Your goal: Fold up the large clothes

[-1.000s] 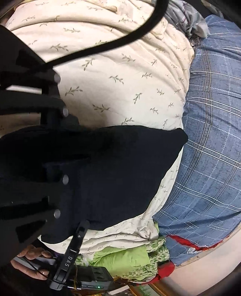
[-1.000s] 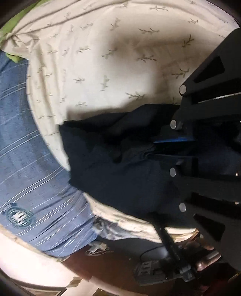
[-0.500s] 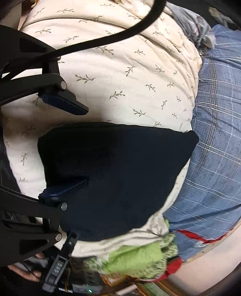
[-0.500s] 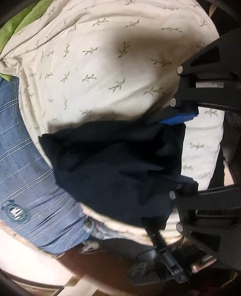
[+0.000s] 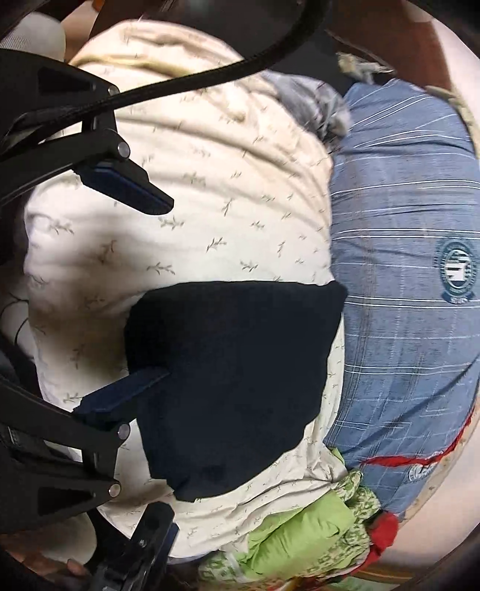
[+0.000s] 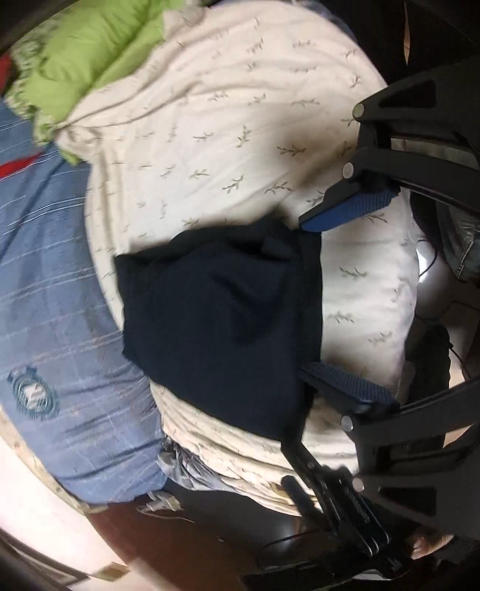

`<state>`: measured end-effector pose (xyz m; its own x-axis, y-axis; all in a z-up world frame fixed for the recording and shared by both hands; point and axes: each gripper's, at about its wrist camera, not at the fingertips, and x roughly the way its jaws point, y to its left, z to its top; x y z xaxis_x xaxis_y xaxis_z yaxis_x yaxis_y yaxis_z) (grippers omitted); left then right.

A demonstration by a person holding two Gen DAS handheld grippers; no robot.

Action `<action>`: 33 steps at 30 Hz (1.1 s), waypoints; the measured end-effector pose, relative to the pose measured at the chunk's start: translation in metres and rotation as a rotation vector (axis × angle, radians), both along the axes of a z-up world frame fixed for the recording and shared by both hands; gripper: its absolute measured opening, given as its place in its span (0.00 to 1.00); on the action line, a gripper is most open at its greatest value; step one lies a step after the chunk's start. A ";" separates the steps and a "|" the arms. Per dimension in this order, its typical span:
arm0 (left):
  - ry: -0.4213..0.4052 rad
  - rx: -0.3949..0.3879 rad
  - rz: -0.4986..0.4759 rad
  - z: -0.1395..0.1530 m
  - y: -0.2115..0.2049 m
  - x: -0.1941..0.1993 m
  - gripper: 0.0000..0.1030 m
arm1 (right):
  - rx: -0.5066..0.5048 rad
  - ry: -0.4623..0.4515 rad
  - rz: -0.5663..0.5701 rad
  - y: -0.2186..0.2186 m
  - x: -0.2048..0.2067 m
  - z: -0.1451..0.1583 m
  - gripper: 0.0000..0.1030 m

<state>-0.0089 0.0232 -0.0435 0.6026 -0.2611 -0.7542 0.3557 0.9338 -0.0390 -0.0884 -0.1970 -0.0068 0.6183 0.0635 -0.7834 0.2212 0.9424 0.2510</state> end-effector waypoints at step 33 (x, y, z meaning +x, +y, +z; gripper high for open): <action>-0.241 0.034 0.056 0.138 0.053 -0.153 0.84 | -0.164 -0.143 -0.015 0.074 -0.103 0.106 0.74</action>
<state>-0.1619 0.0764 0.0945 0.7787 -0.1995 -0.5949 0.2988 0.9516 0.0721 -0.1910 -0.1225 0.0993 0.7237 -0.0677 -0.6868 0.2088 0.9700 0.1245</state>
